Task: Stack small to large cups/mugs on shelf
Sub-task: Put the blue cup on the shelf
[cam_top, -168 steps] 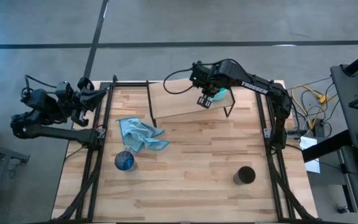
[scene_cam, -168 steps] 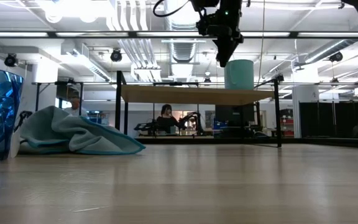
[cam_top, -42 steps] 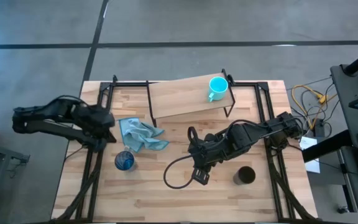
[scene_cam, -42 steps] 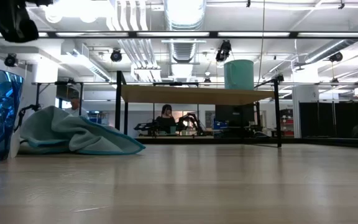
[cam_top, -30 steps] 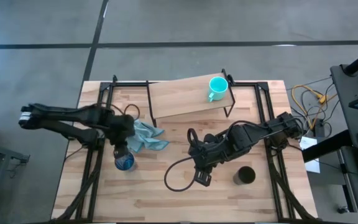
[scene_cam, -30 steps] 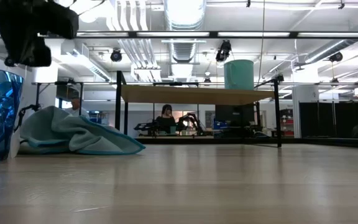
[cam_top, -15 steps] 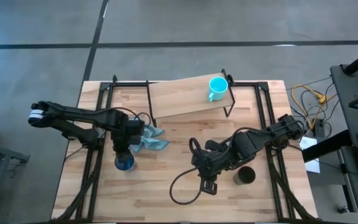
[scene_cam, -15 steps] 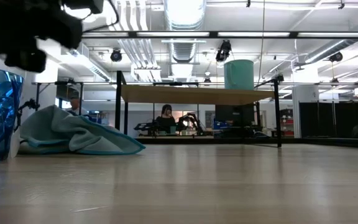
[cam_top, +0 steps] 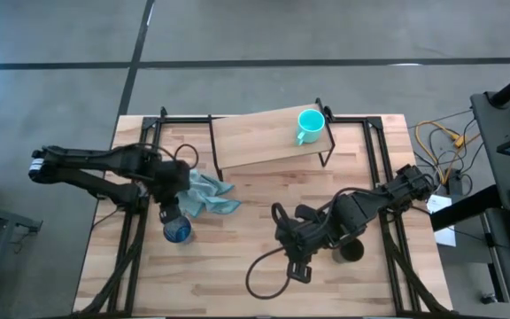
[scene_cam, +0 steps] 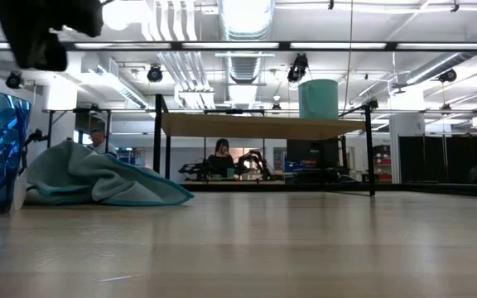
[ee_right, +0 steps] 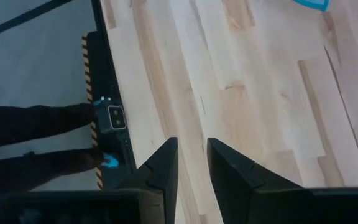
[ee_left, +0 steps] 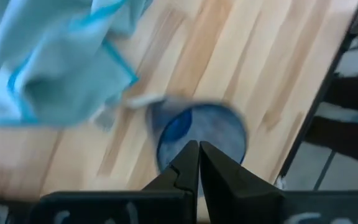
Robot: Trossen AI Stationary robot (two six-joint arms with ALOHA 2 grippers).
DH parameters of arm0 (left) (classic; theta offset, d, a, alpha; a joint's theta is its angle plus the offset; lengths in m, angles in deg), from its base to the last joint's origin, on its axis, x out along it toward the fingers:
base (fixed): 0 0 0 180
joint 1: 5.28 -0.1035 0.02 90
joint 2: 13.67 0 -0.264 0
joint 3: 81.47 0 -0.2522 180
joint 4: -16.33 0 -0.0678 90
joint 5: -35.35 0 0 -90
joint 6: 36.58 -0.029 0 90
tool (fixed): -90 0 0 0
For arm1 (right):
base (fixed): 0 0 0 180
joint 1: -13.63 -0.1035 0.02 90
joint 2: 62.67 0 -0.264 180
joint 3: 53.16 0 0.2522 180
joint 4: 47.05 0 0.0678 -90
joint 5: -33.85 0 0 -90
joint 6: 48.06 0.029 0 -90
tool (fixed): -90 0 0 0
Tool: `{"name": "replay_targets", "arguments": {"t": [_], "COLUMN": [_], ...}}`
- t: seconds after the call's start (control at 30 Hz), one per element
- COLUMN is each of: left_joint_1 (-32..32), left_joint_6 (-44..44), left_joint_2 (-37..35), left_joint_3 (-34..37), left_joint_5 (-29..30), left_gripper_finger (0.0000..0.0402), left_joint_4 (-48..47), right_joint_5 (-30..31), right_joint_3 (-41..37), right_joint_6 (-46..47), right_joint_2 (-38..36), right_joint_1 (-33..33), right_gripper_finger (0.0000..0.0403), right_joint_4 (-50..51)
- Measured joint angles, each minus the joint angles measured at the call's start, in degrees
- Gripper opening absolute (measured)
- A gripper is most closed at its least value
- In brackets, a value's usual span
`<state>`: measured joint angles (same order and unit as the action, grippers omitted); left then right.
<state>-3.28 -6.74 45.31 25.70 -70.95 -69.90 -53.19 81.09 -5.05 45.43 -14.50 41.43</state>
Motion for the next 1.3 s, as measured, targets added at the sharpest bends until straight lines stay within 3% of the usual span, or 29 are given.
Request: {"name": "replay_targets", "arguments": {"t": [0.27, 0.63, 0.77, 1.3], "left_joint_1": [0.0, 0.0, 0.0, 0.07], "left_joint_6": [-0.35, -0.25, -0.88, -4.83], "left_joint_2": [1.8, 5.67, 7.95, 13.85], "left_joint_3": [0.53, 0.59, 0.68, 1.4], "left_joint_5": [-1.92, 0.28, 3.52, 3.78], "left_gripper_finger": [0.0029, 0.0131, 0.0134, 0.0134], "left_joint_4": [-10.6, -8.36, -6.83, -1.57], "right_joint_5": [0.09, 0.12, 0.13, 0.14], "right_joint_3": [-0.02, -0.26, -0.55, -0.63], "right_joint_6": [0.3, 0.26, 0.03, 0.06], "right_joint_2": [0.0, 0.0, 0.0, 0.0], "right_joint_1": [0.01, 0.01, 0.01, 0.01], "right_gripper_finger": [0.008, 0.008, 0.0079, 0.0079], "right_joint_4": [-0.02, -0.07, 0.0, -0.11]}}
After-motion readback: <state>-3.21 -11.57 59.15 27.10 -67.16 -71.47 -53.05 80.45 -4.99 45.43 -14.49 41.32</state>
